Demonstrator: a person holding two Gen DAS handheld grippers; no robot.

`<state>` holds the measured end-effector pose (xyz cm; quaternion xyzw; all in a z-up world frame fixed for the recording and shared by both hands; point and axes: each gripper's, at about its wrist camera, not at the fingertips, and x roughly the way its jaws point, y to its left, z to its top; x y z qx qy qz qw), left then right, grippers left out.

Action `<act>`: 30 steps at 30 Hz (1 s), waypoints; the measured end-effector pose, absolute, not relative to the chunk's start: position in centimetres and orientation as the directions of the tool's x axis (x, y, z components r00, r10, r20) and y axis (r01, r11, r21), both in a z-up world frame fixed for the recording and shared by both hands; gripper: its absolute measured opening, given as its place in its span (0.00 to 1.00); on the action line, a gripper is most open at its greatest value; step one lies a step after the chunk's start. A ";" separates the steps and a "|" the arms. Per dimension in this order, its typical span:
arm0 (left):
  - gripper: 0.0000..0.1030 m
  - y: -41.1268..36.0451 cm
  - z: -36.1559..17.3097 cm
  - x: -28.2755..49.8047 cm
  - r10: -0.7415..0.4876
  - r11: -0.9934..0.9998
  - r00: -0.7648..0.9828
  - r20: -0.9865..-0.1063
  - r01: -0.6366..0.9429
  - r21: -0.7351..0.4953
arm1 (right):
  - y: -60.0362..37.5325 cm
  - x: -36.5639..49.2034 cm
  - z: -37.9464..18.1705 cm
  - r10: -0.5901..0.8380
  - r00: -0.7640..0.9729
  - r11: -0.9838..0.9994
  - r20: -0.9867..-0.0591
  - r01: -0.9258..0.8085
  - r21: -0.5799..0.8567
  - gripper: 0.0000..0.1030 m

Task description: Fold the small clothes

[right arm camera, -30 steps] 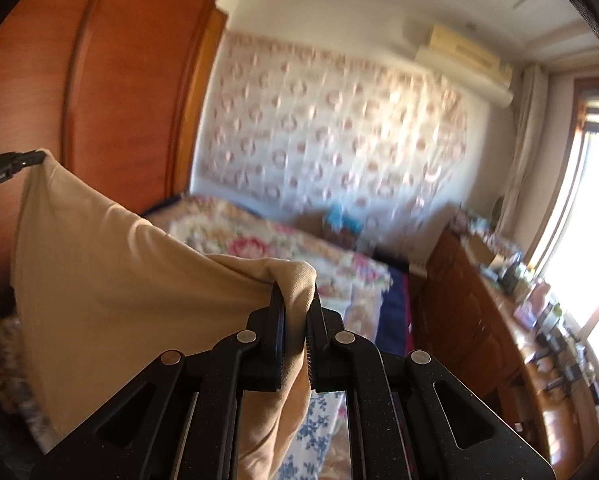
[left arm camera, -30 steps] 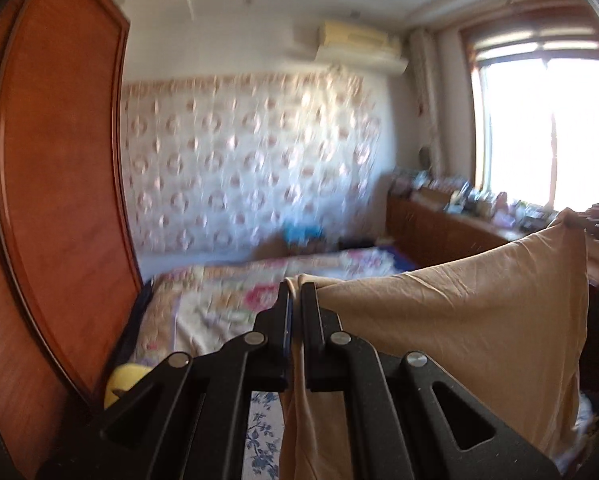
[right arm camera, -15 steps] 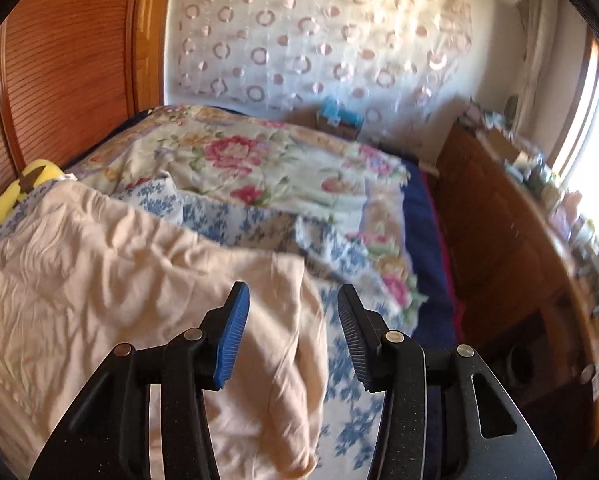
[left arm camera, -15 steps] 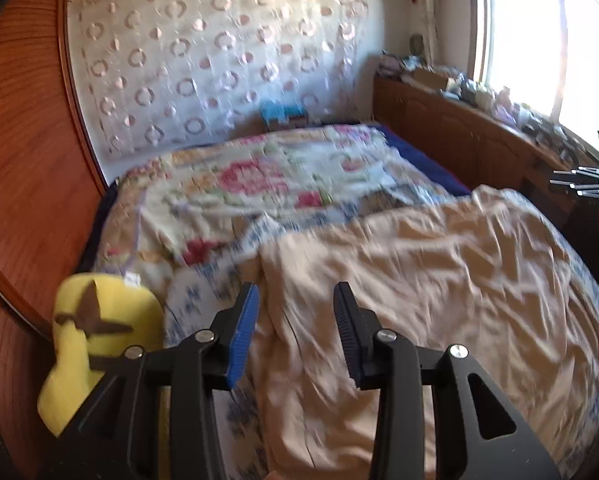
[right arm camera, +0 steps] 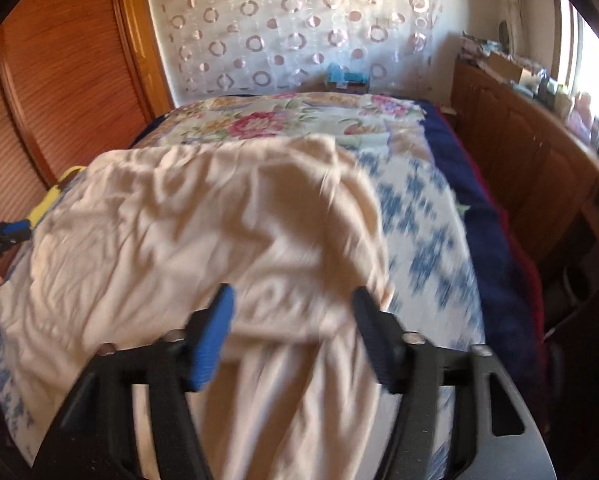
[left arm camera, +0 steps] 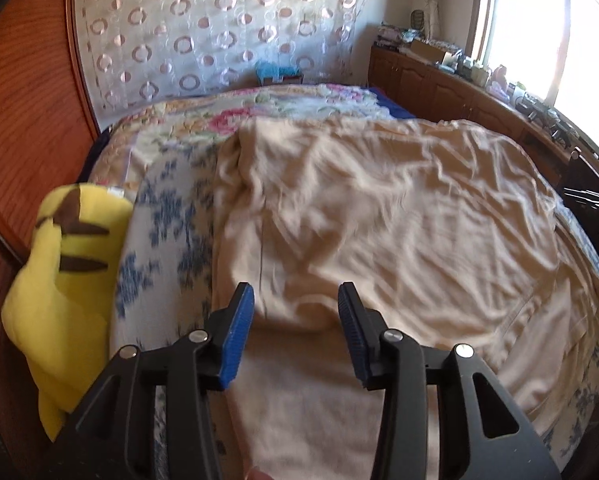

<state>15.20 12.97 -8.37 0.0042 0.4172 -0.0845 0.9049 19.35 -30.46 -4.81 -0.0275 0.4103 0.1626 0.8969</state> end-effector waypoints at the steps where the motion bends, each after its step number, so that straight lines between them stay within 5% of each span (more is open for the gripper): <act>1: 0.41 13.2 -8.8 15.1 -0.150 0.986 0.631 -0.761 0.150 -0.071 | -30.6 18.8 -5.2 0.281 0.602 0.943 -0.748 -0.317 0.099 0.65; 11: 0.45 13.0 -10.6 14.2 -0.132 0.986 0.632 -0.763 0.160 -0.038 | -30.9 19.6 -7.5 0.334 0.529 0.935 -0.780 -0.292 0.203 0.65; 30: 0.46 12.9 -10.5 14.1 -0.121 0.987 0.633 -0.765 0.158 -0.025 | -30.0 21.8 -8.6 0.161 0.609 0.974 -0.776 -0.227 0.023 0.66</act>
